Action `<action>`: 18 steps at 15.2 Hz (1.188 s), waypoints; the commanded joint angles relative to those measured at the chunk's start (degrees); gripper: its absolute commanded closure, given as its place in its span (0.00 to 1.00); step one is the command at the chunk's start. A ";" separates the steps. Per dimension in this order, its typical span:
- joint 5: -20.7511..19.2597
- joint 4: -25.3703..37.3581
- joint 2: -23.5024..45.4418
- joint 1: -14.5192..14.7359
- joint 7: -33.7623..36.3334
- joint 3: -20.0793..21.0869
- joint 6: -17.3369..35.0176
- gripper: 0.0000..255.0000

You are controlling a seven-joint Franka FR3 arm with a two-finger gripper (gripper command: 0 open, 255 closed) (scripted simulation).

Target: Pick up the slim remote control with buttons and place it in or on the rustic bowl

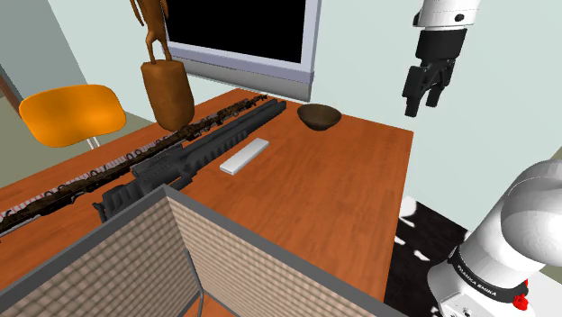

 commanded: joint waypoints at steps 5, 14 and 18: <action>4.09 -0.98 3.85 -0.17 8.85 4.97 5.54 0.00; 9.42 2.30 17.91 -1.46 27.94 15.33 18.53 0.00; 9.30 6.11 25.96 -2.54 36.53 19.30 23.72 0.00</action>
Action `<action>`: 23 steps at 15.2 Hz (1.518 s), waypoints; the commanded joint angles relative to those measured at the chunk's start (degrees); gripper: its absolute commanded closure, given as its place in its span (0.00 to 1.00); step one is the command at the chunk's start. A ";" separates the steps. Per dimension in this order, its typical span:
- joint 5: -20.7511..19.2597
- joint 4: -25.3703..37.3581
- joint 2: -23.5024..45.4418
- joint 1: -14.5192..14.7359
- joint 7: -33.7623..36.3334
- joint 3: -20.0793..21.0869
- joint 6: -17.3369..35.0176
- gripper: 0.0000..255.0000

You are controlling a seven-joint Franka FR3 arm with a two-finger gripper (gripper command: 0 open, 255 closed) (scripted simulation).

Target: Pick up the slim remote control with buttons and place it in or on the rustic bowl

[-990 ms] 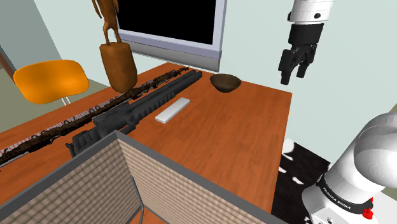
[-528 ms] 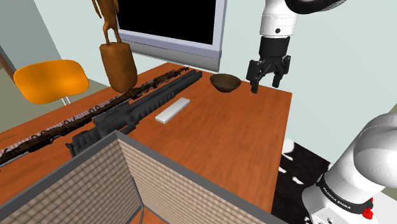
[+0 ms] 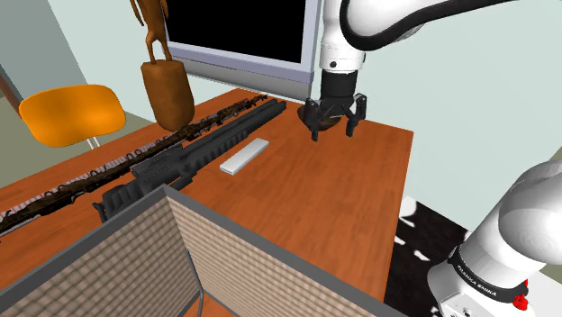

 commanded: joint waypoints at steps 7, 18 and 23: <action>-4.75 10.76 18.14 -1.79 18.38 6.20 8.53 0.00; -17.08 34.48 44.39 2.13 41.12 5.24 10.43 0.00; -20.15 47.32 54.80 5.24 47.26 2.60 8.25 0.00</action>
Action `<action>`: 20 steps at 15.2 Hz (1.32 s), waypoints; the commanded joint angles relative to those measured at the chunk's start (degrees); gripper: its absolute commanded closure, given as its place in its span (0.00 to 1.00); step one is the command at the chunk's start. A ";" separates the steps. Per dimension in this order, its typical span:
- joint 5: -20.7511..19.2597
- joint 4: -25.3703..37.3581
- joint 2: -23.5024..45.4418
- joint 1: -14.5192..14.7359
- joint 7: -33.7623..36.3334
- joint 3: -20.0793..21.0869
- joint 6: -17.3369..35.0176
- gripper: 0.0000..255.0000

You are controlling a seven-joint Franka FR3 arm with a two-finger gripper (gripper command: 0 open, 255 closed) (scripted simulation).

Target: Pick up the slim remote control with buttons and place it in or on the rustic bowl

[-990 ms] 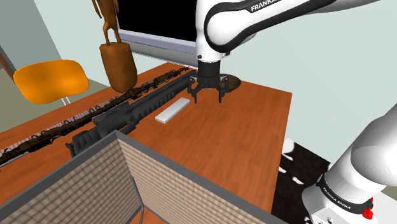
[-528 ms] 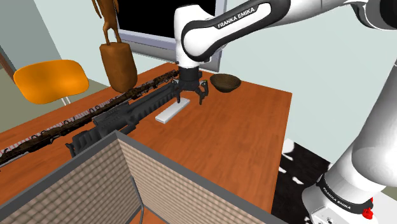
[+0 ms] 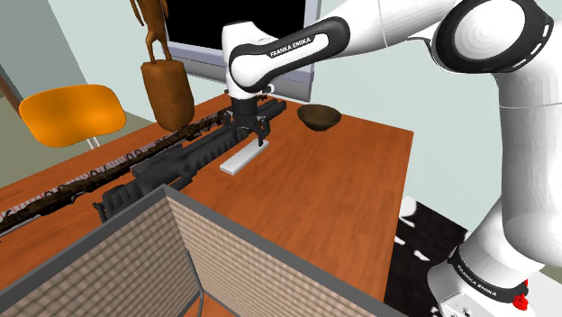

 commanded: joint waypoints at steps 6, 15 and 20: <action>-1.15 -0.62 3.22 0.54 1.50 -0.89 3.85 0.00; -1.34 -1.12 3.69 0.57 1.63 -1.01 4.79 0.00; -1.34 -1.13 3.70 0.57 1.64 -1.01 4.81 1.00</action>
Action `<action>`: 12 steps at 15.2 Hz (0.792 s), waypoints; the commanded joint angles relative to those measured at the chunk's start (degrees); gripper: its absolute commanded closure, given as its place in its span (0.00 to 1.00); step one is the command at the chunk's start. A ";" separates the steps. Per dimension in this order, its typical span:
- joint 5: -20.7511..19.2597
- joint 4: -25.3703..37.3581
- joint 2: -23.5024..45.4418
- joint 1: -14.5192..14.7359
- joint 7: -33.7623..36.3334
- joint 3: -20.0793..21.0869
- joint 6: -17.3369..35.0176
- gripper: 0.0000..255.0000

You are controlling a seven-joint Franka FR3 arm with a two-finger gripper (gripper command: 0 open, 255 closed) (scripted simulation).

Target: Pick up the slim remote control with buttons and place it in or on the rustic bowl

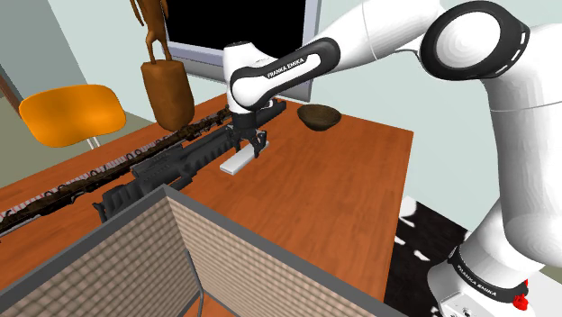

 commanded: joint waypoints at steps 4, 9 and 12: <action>-0.01 -0.01 0.02 0.00 -0.01 0.00 0.00 1.00; 0.50 1.23 -1.21 -0.10 -0.35 0.30 -2.41 1.00; 0.84 2.33 -2.02 -0.15 -0.59 0.50 -4.28 1.00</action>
